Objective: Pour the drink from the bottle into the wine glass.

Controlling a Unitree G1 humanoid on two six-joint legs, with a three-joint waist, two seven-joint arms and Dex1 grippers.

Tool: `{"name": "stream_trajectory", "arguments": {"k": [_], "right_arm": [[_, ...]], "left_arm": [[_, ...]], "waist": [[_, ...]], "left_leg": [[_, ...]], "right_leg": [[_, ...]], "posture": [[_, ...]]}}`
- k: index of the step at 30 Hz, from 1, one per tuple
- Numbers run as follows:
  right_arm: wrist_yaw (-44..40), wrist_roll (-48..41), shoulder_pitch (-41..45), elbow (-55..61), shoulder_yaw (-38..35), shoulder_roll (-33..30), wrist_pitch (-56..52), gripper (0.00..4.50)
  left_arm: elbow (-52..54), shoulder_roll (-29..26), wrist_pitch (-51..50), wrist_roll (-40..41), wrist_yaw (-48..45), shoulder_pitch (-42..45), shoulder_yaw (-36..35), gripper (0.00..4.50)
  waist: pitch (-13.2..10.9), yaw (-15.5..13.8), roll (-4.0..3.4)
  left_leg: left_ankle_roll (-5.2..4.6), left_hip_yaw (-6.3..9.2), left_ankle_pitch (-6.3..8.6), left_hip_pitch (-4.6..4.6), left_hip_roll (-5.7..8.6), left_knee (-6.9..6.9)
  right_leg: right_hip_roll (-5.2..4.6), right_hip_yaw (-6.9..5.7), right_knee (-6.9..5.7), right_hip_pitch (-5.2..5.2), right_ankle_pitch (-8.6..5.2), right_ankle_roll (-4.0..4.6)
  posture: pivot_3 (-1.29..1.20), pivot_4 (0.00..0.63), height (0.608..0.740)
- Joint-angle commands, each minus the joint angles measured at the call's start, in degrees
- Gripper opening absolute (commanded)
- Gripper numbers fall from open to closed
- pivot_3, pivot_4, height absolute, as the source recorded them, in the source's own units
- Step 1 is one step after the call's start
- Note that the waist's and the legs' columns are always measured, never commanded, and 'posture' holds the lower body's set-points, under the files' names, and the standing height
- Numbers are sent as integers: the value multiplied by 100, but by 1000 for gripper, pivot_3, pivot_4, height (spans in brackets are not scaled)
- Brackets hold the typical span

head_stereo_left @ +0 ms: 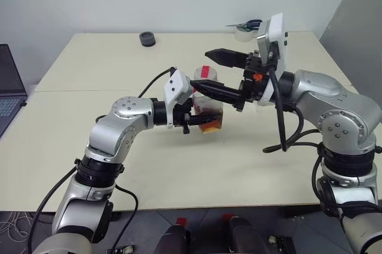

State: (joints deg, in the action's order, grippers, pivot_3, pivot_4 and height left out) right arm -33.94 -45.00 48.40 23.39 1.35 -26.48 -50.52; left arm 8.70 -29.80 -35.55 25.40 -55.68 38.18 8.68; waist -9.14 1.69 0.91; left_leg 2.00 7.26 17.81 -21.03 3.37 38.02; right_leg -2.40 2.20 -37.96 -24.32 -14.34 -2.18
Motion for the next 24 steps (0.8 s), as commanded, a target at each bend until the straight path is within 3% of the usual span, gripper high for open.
{"name": "stream_trajectory", "arguments": {"k": [1, 24], "right_arm": [[-79, 147, 78, 41, -12, -39, 206, 4469], [-235, 226, -50, 44, 29, -132, 128, 4469]], "left_arm": [[224, 37, 91, 69, -6, 133, -85, 1791], [305, 71, 56, 73, 32, 104, -90, 1791]], "waist": [[0, 0, 0], [0, 0, 0]], "left_leg": [[0, 0, 0, 0, 0, 0], [0, 0, 0, 0, 0, 0]], "right_leg": [[0, 0, 0, 0, 0, 0], [0, -1, 0, 0, 0, 0]], "posture": [[0, 150, 740], [0, 150, 740]]}}
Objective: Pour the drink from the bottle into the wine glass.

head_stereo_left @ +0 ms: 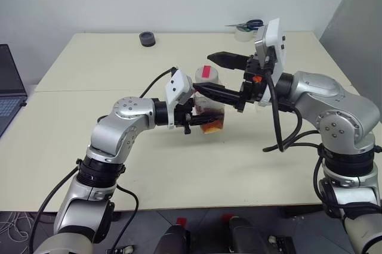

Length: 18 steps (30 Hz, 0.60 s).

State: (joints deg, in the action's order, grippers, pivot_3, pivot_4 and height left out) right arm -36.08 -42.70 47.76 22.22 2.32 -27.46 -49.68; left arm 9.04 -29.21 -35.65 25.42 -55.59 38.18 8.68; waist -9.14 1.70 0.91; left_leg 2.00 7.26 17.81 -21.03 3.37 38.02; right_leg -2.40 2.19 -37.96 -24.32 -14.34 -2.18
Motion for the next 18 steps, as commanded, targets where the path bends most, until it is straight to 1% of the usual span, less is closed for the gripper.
{"name": "stream_trajectory", "arguments": {"k": [1, 5, 6, 8, 12, 13, 14, 18], "right_arm": [[-28, -2, 12, 158, -62, -40, 40, 4469], [-29, -12, 4, 156, -66, -41, 27, 4469], [-22, -28, -1, 165, -77, -38, 14, 4300], [-29, -46, -6, 170, -86, -41, -2, 3887], [-45, -85, -14, 172, -112, -52, -34, 2491], [-55, -82, -14, 164, -111, -54, -34, 2052], [-55, -88, -18, 172, -115, -57, -41, 1867], [-68, -129, -29, 187, -118, -82, -55, 1867]], "left_arm": [[253, 20, 69, 66, 24, 119, -88, 1791], [231, 40, 70, 63, 24, 143, -84, 1791], [244, 38, 65, 66, 22, 134, -83, 1791], [235, 42, 74, 58, 21, 129, -79, 1791], [240, 47, 70, 56, 32, 127, -79, 1791], [234, 45, 73, 55, 28, 128, -79, 1791], [243, 40, 71, 57, 27, 122, -80, 1791], [247, 24, 70, 65, 13, 126, -95, 1791]], "waist": [[0, 0, 0], [0, 0, 0], [0, 0, 0], [0, 0, 0], [0, 0, 0], [0, 0, 0], [0, 0, 0], [0, 0, 0]], "left_leg": [[0, 0, 0, 0, 0, 0], [0, 0, 0, 0, 0, 0], [0, 0, 0, 0, 0, 0], [0, 0, 0, 0, 0, 0], [0, 0, 0, 0, 0, 0], [0, 0, 0, 0, 0, 0], [0, 0, 0, 0, 0, 0], [0, 0, 0, 0, 0, 0]], "right_leg": [[0, 0, 0, 0, 0, 0], [0, 0, 0, 0, 0, 0], [0, 0, 0, 0, 0, 0], [0, 0, 0, 0, 0, 0], [0, 0, 0, 0, 0, 0], [0, 0, 0, 0, 0, 0], [0, 0, 0, 0, 0, 0], [0, 0, 0, 0, 0, 0]], "posture": [[0, 150, 740], [0, 150, 740], [0, 150, 740], [0, 150, 740], [0, 150, 740], [0, 150, 740], [0, 150, 740], [0, 150, 740]]}}
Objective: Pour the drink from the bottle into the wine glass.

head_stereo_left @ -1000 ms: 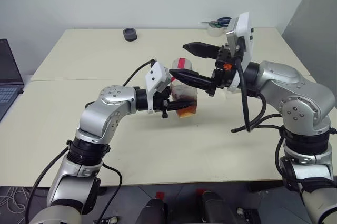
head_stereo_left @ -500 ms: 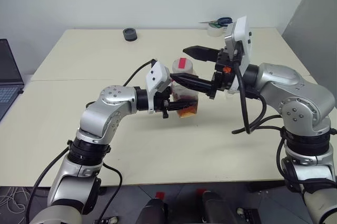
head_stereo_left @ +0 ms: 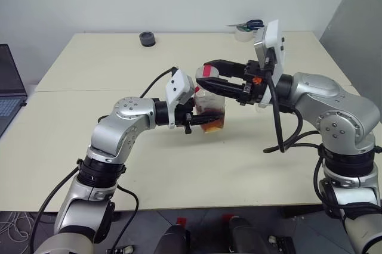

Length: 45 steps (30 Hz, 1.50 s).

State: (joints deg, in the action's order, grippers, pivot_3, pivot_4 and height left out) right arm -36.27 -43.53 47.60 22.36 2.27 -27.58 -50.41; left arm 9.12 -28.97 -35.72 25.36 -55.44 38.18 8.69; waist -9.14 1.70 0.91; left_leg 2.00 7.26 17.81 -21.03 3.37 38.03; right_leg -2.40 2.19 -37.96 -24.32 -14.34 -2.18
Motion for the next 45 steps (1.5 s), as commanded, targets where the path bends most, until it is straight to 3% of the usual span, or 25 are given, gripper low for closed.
{"name": "stream_trajectory", "arguments": {"k": [1, 14, 22, 32, 37, 45], "right_arm": [[-56, -49, -14, 175, -114, -82, 18, 1867], [-620, -304, -35, 153, -343, -857, -34, 1867], [-719, -301, 72, 63, -242, -905, 124, 1867], [-1809, 487, 606, -468, 44, -1373, 1336, 1867], [-2566, 448, 957, -962, 282, -1222, 1592, 1867], [-3090, 518, 1511, -1771, 475, -606, 1675, 1867]], "left_arm": [[240, -1, 79, 75, -6, 129, -102, 1791], [814, -165, -247, 799, -352, -115, -397, 1791], [710, -96, -219, 835, -321, 35, -374, 1791], [781, -152, -211, 882, -385, -51, -351, 1791], [684, -57, -104, 935, -486, 45, -328, 1791], [952, 25, -263, 1351, -602, 110, -420, 1791]], "waist": [[0, 0, 0], [0, -1, 0], [0, -1, 0], [0, -2, 0], [0, 0, 1], [0, 2, 1]], "left_leg": [[0, 0, 0, 0, 0, 0], [-1, 0, 0, 0, -1, 0], [-1, -1, 0, 1, 0, 2], [0, -2, 0, 2, -2, 2], [0, -2, 0, 3, -1, 3], [0, -2, 0, 3, -2, 1]], "right_leg": [[0, 0, 0, 0, 0, 0], [0, 0, 0, 1, 0, 0], [1, -1, 0, 3, 0, 0], [4, -3, 0, 3, 0, 0], [4, -3, 0, 4, 0, 0], [2, -3, 2, 2, 0, 0]], "posture": [[0, 150, 740], [0, 150, 740], [0, 150, 740], [0, 150, 740], [0, 150, 740], [0, 150, 740]]}}
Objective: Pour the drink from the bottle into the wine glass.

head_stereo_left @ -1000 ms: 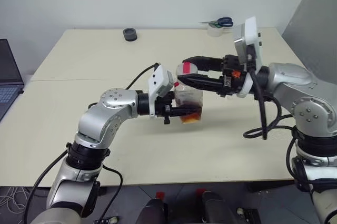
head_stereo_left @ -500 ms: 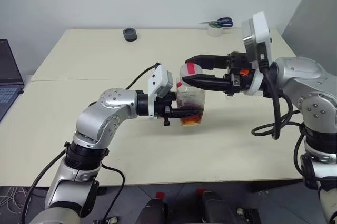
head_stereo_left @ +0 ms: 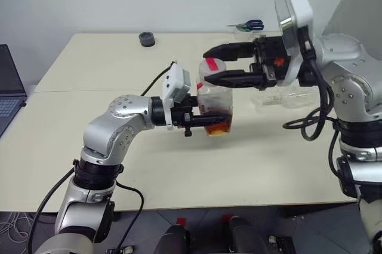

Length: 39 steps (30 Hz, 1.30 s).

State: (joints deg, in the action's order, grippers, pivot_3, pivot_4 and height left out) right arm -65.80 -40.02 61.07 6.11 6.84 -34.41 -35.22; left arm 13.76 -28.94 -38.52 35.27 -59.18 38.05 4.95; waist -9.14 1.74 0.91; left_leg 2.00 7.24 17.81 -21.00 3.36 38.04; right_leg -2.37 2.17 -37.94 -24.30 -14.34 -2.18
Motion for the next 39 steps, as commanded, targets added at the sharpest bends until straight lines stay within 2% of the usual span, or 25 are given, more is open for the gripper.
{"name": "stream_trajectory", "arguments": {"k": [1, 6, 12, 14, 20, 26, 32, 39], "right_arm": [[-210, 214, 184, -208, 34, 106, 189, 1867], [-266, 273, 173, -401, -36, 120, 37, 1867], [-46, -65, -54, -173, -345, -85, -692, 3950], [145, -146, -157, -18, -500, -128, -896, 4480], [831, -357, -476, 565, -962, -261, -1348, 4480], [1667, -773, -678, 1231, -1293, -38, -1773, 4480], [2176, -648, -702, 1406, -1143, 305, -1609, 4480], [2250, -495, -717, 1395, -945, 440, -1378, 4480]], "left_arm": [[521, 4, 6, 377, -228, 115, -44, 1791], [504, -44, 22, 330, -154, 108, -97, 1791], [396, 11, 82, 236, -98, 82, -66, 1791], [361, 30, 82, 223, -93, 96, -65, 1791], [157, 119, 122, 148, -16, 216, -68, 1791], [-185, 231, 289, -43, 22, 378, 13, 1791], [-363, 338, 385, -197, 33, 431, 134, 1791], [-325, 236, 339, -308, -8, 356, 196, 1791]], "waist": [[0, -3, 0], [0, -4, 0], [0, -8, 0], [0, -9, 0], [0, -10, 0], [0, -10, 0], [0, -6, 0], [0, -5, 0]], "left_leg": [[0, 0, 0, 0, 1, 1], [0, 0, 0, -1, 2, 2], [0, 1, 0, -1, 2, 2], [0, 1, 0, -3, 2, 1], [0, 2, 0, -3, 2, 1], [0, 1, 0, -3, 2, 2], [0, 0, 0, -2, 2, 2], [0, 0, 0, -2, 3, 2]], "right_leg": [[-1, 0, 0, 0, 0, 0], [-3, 1, -1, 0, 0, 0], [-5, 2, 0, 0, 0, 0], [-6, 5, 1, 0, 0, 0], [-6, 4, -1, -1, 0, 0], [-6, 4, -1, -1, 0, 0], [-6, 3, -3, -1, 0, 0], [-6, 2, -3, -1, 0, 0]], "posture": [[0, 150, 740], [0, 150, 740], [0, 150, 740], [0, 150, 740], [0, 150, 740], [0, 150, 740], [0, 150, 740], [0, 150, 740]]}}
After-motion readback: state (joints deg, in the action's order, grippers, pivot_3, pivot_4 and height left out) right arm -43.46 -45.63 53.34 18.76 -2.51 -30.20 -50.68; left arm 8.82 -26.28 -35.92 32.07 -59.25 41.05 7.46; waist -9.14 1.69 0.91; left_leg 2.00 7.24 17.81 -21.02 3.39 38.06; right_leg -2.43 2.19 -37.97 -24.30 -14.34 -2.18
